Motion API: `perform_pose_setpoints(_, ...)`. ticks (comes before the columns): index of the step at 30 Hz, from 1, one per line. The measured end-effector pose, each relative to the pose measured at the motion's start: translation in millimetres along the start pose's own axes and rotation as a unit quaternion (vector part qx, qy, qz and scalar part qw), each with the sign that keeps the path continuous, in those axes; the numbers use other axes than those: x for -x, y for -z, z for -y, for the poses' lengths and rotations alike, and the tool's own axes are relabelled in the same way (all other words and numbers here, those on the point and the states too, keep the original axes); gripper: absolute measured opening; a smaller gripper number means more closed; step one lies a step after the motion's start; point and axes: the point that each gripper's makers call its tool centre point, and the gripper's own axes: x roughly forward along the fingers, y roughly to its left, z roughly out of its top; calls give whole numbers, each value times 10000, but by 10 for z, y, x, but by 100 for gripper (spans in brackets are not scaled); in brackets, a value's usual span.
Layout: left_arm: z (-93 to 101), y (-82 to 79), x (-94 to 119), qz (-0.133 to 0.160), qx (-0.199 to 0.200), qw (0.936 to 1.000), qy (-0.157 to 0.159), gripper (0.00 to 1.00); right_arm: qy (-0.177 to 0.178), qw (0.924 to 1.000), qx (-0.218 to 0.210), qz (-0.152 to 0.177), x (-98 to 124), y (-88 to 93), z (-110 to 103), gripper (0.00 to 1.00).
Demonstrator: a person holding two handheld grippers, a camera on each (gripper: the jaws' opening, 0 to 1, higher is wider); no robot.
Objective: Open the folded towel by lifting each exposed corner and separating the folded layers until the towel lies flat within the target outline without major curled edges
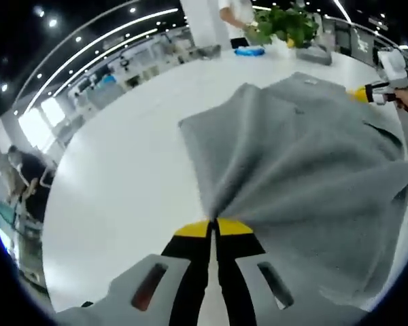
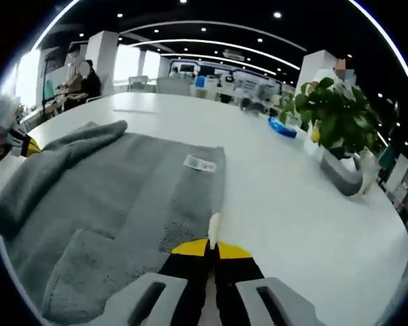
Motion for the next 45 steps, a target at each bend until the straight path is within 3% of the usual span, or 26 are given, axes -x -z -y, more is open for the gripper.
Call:
perform_pose_setpoints(11, -304, 210, 128, 2, 275, 9991, -321, 1, -36, 10000, 85, -4, 2, 0, -3, 0)
perform_pose_setpoints(20, -406, 300, 194, -19, 312, 9987, -393, 1, -102, 9996, 271, -72, 0, -3, -6, 0)
perform_pose_setpoints(32, -547, 383, 227, -207, 91, 9990, -388, 1, -185, 9963, 796, -268, -74, -24, 95, 0)
perform_pose_setpoints(45, -751, 525, 276, -394, -32, 9982, -461, 1, -173, 9958, 796, -418, -106, -19, 181, 0)
